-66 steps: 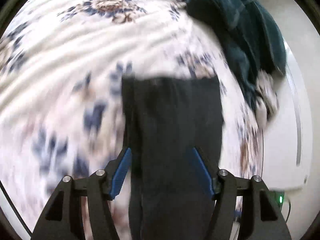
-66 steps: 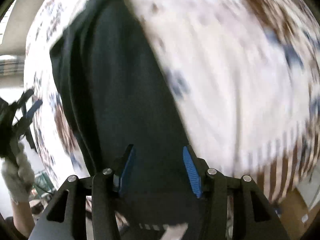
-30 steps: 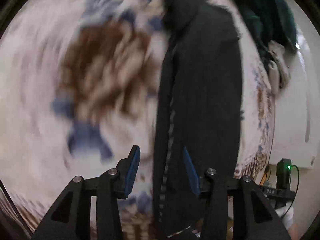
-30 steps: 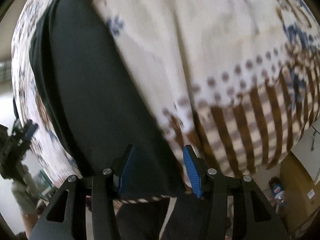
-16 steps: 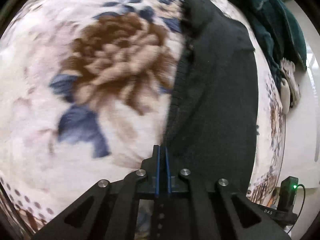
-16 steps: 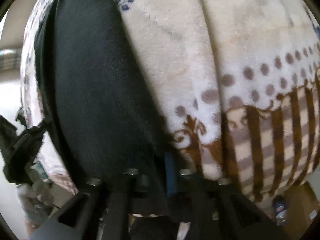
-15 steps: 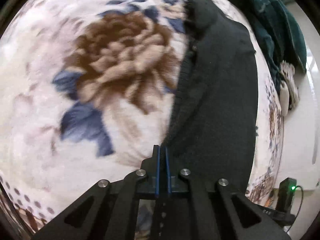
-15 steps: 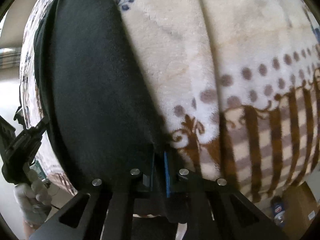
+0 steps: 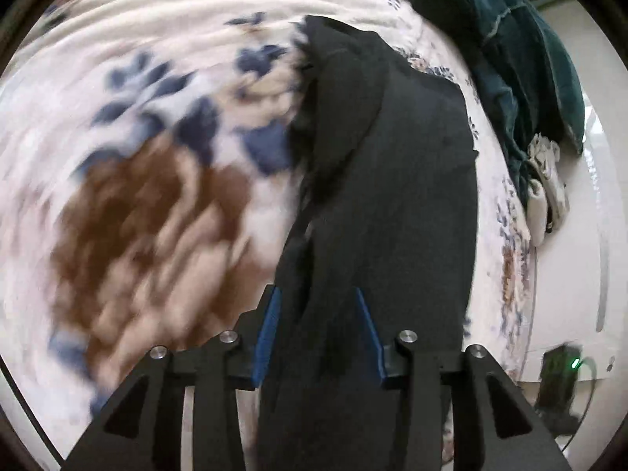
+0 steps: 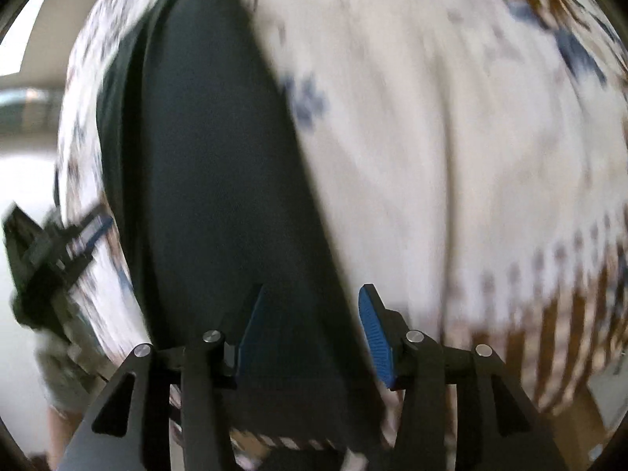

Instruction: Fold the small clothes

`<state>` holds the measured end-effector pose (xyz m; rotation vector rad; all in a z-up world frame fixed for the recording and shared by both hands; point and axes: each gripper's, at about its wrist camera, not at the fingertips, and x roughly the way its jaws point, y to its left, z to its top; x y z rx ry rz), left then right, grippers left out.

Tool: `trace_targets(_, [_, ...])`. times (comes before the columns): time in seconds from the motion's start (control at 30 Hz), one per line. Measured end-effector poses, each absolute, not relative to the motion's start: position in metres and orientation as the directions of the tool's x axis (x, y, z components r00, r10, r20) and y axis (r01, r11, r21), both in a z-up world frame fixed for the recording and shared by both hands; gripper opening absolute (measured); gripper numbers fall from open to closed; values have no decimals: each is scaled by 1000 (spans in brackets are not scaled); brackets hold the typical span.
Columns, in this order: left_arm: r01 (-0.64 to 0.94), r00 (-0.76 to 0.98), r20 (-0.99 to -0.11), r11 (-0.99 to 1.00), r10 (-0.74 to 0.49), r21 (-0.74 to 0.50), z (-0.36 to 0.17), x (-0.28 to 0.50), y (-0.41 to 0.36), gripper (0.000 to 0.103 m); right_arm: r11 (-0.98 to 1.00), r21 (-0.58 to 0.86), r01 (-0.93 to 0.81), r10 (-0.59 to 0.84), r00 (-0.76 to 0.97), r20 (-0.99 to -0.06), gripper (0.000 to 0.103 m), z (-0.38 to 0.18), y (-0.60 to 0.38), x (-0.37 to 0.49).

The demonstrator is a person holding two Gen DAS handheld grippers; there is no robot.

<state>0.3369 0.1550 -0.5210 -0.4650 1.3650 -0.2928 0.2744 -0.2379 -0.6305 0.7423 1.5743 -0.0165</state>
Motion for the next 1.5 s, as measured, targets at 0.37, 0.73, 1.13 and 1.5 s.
trace_targets(0.37, [-38, 207, -877, 892, -434, -450, -534, 355, 176, 4, 778, 385, 496, 384, 110, -917, 7, -665, -246, 370])
trace_targets(0.73, [-74, 83, -830, 828, -551, -556, -507, 277, 194, 38, 742, 456, 491, 491, 63, -869, 51, -639, -250, 346])
trace_targets(1.13, [-188, -104, -836, 836, -538, -515, -530, 112, 165, 39, 738, 378, 558, 558, -191, -808, 51, -665, -219, 176])
trace_targets(1.5, [-207, 44, -862, 839, -505, -503, -501, 79, 163, 5, 825, 340, 451, 460, -189, -867, 5, -656, -172, 139])
